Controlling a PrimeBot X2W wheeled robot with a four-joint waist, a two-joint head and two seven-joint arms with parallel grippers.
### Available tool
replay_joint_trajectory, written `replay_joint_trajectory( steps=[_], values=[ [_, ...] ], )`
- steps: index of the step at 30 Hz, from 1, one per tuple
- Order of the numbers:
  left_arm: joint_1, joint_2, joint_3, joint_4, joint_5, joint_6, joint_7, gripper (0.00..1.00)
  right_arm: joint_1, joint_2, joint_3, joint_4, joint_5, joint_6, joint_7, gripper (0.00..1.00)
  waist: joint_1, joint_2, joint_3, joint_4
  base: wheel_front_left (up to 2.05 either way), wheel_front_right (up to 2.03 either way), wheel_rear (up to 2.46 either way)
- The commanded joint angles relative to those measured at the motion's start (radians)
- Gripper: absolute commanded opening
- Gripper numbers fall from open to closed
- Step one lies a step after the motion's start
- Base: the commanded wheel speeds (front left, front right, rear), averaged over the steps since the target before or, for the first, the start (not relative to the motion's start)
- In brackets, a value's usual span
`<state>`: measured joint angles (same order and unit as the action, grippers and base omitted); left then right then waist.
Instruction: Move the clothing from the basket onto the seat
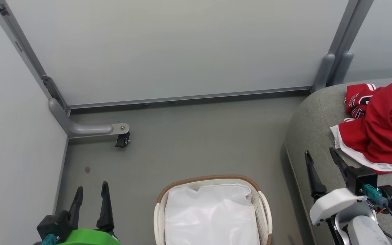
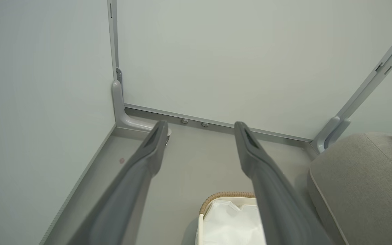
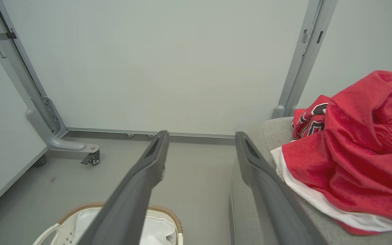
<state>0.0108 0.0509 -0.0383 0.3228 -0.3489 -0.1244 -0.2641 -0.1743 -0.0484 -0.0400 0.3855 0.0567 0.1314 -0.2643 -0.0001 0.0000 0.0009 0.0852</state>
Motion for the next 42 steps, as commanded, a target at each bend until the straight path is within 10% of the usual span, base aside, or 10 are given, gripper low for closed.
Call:
replay_joint_trajectory(
  steps=[1, 8, 9, 42],
  values=[
    [0.014, 0.000, -0.007, 0.000, -0.003, -0.004, 0.000, 1.00, 0.025, -0.004, -0.007, -0.005, 0.012, -0.001, 0.000, 1.00, 0.0001, 0.0000, -0.007, 0.008, 0.00, 0.00, 0.00],
    [0.012, 0.000, -0.018, 0.006, -0.008, -0.004, 0.000, 1.00, 0.054, -0.004, 0.013, -0.013, 0.025, -0.001, 0.000, 1.00, 0.0001, 0.0000, -0.008, 0.000, 0.00, 0.00, 0.00],
    [0.001, -0.001, -0.023, 0.002, -0.003, -0.003, 0.000, 0.00, 0.048, 0.000, 0.022, -0.013, 0.028, 0.000, 0.000, 0.00, 0.0001, 0.0000, -0.009, -0.003, 0.00, 0.00, 0.00],
    [-0.044, 0.001, 0.033, -0.004, -0.460, -0.004, 0.133, 0.00, 0.067, 0.004, -0.014, -0.037, 0.576, 0.000, 0.137, 0.00, 0.0001, 0.0000, -0.006, -0.022, 0.00, 0.00, 0.00]
  ],
)
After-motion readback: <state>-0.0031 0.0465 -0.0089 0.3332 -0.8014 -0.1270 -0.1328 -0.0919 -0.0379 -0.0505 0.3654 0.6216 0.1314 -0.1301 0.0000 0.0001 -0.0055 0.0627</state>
